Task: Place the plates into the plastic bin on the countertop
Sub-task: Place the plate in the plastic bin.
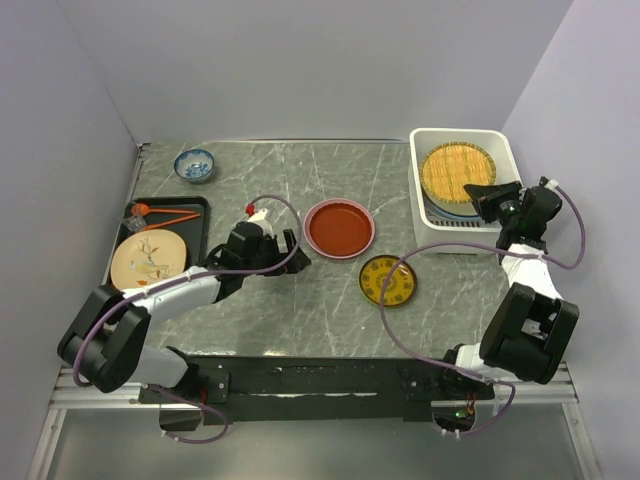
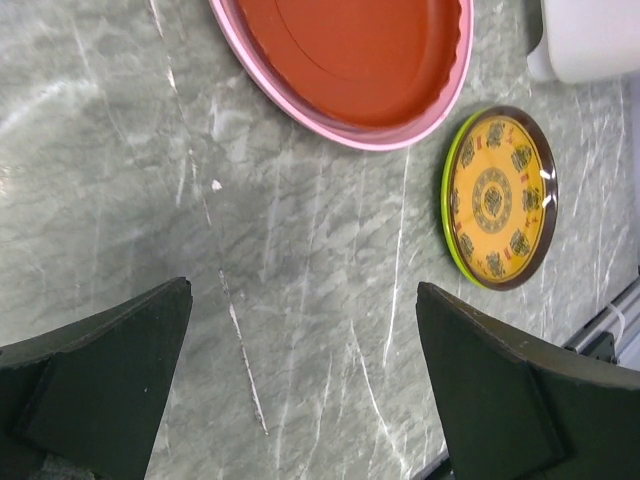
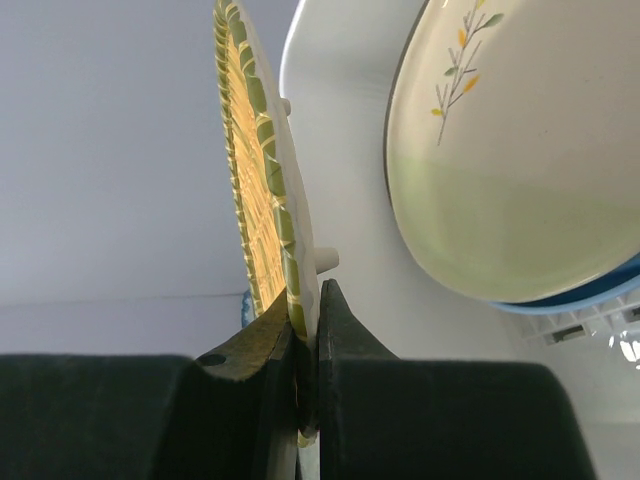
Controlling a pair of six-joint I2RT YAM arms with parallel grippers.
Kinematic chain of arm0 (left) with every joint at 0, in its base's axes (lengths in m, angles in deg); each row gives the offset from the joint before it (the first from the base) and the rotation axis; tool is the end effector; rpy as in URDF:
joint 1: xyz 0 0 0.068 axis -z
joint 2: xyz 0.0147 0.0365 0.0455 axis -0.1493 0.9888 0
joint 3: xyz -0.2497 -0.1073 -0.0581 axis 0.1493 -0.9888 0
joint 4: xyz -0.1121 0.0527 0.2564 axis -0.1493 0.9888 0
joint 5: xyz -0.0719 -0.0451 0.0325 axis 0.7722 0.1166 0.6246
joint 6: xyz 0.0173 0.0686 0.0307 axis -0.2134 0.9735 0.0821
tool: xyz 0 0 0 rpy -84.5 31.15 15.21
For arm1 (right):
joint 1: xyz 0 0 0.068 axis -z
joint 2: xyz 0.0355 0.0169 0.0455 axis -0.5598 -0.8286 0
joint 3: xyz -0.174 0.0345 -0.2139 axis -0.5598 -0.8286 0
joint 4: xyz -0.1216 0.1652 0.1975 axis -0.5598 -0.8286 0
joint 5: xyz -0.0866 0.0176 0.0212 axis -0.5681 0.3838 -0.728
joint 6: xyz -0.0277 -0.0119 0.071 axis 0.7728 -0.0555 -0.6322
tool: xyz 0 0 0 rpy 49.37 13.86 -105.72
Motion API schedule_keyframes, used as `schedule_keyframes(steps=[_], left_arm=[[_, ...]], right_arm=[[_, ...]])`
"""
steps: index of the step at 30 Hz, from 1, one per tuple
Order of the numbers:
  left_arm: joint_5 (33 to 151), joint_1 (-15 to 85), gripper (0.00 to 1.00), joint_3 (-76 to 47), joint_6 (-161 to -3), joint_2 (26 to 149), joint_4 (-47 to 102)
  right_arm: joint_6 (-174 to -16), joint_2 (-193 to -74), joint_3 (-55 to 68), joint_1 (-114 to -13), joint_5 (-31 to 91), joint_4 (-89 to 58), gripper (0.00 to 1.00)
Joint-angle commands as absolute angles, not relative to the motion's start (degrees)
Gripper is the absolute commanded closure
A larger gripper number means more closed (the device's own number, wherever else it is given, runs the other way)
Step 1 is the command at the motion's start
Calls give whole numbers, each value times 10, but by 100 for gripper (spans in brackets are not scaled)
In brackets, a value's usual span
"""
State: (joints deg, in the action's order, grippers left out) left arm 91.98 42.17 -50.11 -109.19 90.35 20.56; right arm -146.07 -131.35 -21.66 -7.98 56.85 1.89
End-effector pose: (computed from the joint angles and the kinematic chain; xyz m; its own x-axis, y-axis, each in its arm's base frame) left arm 0.2645 -0.1865 0.1702 -0.7536 -0.2495 -0.6082 0.2197 0.7763 -0.5908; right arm 0.3337 -0.1223 0.2573 -0.2234 0.8916 -0.3939 0.1239 0.4269 0.8958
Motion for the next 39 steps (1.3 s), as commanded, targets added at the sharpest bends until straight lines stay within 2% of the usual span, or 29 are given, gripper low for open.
schedule_keyframes(steps=[1, 11, 26, 36, 39], left_arm=[[945, 424, 1, -487, -1085, 908, 172], [930, 425, 1, -494, -1089, 886, 188], [913, 426, 1, -508, -1096, 853, 206], [914, 426, 1, -508, -1094, 851, 205], [921, 426, 1, -508, -1095, 855, 201]], right_arm=[[-1480, -1333, -196, -73, 568, 81, 99], [-1503, -1401, -183, -73, 576, 120, 98], [-1494, -1436, -168, -73, 558, 110, 94], [-1447, -1425, -147, -73, 516, 30, 83], [-1433, -1430, -132, -72, 510, 4, 67]])
